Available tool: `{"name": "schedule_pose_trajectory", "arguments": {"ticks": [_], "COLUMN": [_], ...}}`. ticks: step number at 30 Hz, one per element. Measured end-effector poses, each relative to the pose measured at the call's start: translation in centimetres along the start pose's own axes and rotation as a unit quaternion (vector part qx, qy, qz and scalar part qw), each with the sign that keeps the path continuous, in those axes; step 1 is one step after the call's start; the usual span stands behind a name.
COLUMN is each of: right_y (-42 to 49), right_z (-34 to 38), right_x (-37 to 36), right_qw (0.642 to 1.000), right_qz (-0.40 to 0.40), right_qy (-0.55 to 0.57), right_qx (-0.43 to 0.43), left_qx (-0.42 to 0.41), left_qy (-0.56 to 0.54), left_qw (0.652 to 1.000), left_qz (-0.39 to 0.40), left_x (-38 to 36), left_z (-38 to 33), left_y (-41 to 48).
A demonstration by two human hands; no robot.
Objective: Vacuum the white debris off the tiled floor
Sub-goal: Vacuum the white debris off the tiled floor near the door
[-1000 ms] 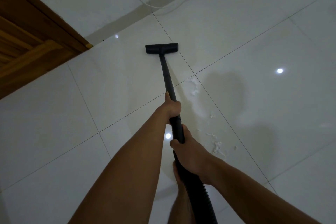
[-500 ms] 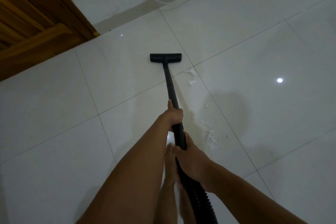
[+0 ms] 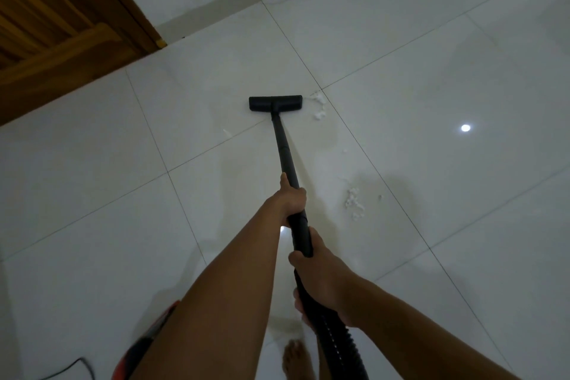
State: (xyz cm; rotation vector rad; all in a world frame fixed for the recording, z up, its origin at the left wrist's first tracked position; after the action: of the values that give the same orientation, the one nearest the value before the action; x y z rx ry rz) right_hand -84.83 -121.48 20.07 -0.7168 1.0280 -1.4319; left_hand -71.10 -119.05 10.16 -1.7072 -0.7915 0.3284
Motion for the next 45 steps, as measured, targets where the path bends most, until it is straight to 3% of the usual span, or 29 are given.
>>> {"name": "schedule_pose_trajectory", "arguments": {"ticks": [10, 14, 36, 45], "right_y": [-4.1, -5.3, -15.8, -20.5], "right_z": [-10.6, -15.2, -31.7, -38.0], "right_x": [-3.9, -5.4, -6.8, -6.1], "right_qw": [0.996, 1.0, 1.0, 0.993], "right_qz": [-0.049, -0.021, 0.013, -0.011], "right_qy": [-0.063, -0.019, -0.015, -0.111], "right_qx": [0.027, 0.008, 0.014, 0.025], "left_qx": [-0.002, -0.007, 0.01, 0.012], "left_qy": [-0.007, -0.02, -0.003, -0.004], "left_qw": [1.0, 1.0, 1.0, 1.0], "left_qz": [0.017, 0.016, 0.013, 0.011], "left_x": [-4.4, -6.4, -17.7, -23.1], "left_z": [11.2, 14.9, 29.1, 34.6], "left_y": [-3.5, -4.8, -13.2, -18.1]}}
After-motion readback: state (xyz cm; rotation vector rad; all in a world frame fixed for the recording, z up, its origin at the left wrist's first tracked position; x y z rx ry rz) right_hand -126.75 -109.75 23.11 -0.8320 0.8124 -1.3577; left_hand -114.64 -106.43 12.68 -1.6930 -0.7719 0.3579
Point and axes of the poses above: each hand's wrist, its own y-axis towards the middle knuckle, its own x-axis out of the back of the hand, z = x × y, the point moved 7 cm from there along y, towards the middle knuckle, and after that the axes turned 2 degrees about x, right-handed, at the moved point
